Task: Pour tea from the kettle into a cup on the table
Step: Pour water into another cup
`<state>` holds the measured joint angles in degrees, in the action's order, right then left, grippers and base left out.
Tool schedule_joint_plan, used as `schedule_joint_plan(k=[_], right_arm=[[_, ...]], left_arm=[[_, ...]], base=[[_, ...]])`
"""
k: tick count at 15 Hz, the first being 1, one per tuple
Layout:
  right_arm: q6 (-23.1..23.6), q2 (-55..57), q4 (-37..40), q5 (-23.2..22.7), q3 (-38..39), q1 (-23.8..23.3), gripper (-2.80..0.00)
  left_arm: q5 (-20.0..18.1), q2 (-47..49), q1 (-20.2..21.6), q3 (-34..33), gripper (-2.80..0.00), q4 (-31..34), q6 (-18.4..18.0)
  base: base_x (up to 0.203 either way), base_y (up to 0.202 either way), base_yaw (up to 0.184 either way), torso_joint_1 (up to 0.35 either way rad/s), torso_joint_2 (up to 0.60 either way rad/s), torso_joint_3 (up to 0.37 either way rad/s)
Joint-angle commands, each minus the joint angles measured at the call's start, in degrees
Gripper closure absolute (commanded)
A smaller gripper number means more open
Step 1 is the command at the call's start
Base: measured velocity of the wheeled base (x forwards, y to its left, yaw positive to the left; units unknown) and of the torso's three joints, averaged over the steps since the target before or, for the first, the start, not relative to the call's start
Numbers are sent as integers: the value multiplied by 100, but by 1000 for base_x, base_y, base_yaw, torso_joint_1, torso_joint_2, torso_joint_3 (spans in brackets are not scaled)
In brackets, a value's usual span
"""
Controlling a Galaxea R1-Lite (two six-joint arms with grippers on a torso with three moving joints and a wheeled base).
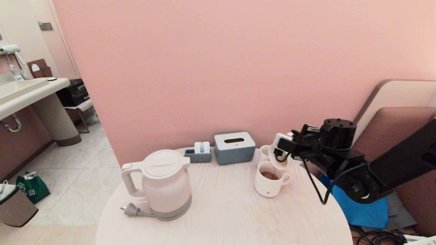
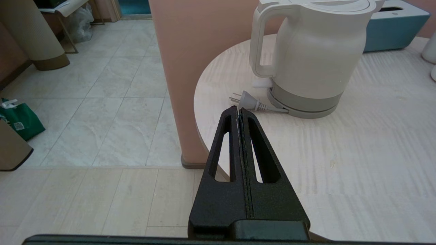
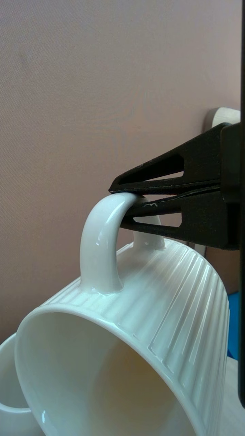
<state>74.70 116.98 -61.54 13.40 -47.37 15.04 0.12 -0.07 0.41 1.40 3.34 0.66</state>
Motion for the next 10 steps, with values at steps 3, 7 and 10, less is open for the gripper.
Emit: schedule_joint_plan(k=[3,7,10], right_arm=[[71,12,-107,14,35,7,0],[80,53,-289,14,72,6,0],[17,35,-297,20,70,-1,0]], left_arm=[[6,7,2,0,0,8,4],[6,7,2,0,0,6,4],[6,7,2,0,0,0,4]], base=[[0,0,0,0,0,0],[0,0,0,0,0,0],[0,0,0,0,0,0]])
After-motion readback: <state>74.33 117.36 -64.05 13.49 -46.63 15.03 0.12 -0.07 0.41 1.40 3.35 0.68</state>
